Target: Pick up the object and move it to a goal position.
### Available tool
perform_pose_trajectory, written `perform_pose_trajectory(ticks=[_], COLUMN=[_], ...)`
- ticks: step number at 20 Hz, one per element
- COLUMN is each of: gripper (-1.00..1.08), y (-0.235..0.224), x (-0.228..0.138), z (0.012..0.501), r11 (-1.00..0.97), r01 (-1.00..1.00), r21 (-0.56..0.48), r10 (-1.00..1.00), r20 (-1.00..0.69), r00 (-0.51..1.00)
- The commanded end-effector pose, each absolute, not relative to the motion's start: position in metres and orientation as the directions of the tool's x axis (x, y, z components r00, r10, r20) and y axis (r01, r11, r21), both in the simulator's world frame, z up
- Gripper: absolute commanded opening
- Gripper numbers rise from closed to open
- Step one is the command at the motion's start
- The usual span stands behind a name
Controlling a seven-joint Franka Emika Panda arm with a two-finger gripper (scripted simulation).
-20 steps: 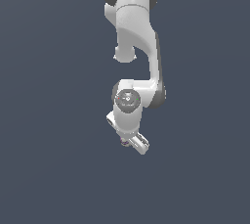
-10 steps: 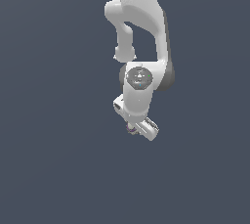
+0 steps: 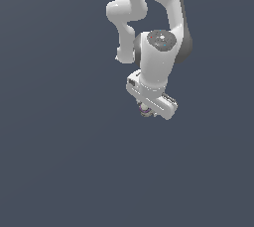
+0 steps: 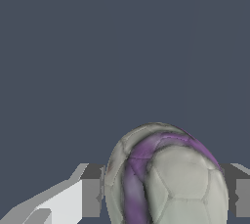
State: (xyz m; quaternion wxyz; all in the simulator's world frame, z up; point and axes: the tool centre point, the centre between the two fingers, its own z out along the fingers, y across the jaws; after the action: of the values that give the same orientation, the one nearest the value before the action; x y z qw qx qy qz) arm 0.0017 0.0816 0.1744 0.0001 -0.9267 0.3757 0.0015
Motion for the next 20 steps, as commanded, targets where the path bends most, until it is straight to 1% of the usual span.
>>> perform_pose_trajectory(ticks=[1, 11, 20], gripper=[-1.00, -1.00, -1.00], y=[0.093, 0.141, 0.169], x=[-0.012, -0.067, -0.097], z=[0.196, 0.277, 0.326], r11=[-0.718, -0.718, -0.717], r01=[-0.696, -0.697, -0.697], r21=[0.000, 0.001, 0.001], r10=[-0.696, -0.697, -0.697], r20=[-0.001, 0.001, 0.002], r00=[0.718, 0.718, 0.717])
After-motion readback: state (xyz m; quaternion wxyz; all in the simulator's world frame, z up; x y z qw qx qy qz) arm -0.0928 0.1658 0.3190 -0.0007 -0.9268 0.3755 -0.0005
